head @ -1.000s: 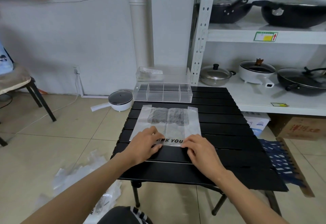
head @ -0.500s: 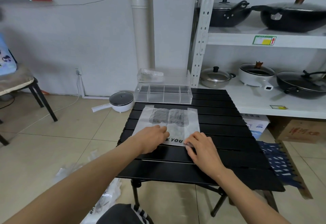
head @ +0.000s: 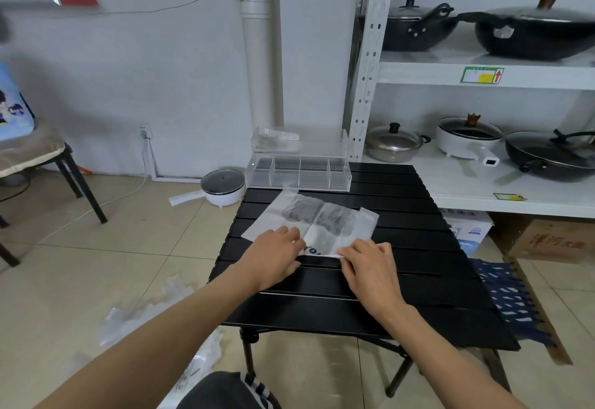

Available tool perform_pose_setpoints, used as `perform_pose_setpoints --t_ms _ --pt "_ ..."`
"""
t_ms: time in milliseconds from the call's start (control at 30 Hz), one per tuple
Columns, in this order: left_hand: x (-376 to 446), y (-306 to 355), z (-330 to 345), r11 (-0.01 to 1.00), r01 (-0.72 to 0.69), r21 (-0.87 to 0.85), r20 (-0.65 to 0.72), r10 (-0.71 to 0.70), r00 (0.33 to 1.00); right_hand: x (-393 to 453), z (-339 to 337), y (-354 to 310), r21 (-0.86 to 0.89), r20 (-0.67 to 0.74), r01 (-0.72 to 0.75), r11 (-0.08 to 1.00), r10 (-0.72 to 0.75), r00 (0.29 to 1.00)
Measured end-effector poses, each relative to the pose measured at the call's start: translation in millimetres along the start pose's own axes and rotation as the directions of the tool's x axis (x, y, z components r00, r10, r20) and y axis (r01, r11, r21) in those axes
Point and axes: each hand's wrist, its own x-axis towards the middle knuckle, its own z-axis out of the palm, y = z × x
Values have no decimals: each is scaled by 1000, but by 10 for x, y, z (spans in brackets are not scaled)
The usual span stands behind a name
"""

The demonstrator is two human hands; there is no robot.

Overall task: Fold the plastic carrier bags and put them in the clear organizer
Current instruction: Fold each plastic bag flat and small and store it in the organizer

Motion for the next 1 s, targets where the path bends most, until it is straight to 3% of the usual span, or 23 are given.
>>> perform_pose_setpoints --t_ms 200,267,433,567,767,1000 --pt "-114 133 81 993 71 99 -7 -71 997 -64 -63 -285 138 -45 285 949 -281 959" --pt "-190 85 113 993 61 104 -21 -60 998 -90 -42 -261 175 -11 303 937 -306 952" --pt "-460 -132 63 983 100 -154 -34 -107 994 -180 -82 91 183 99 91 979 -111 989" --pt "-627 -338 58 949 57 -309 17 -55 998 -166 -125 323 259 152 -82 962 43 987" --pt "-609 -411 155 905 88 -417 -2 -98 995 -15 -111 137 377 239 -139 916 49 970" --pt "-486 -473 147 866 165 -472 34 -170 985 -150 -34 155 253 277 -163 954 90 957"
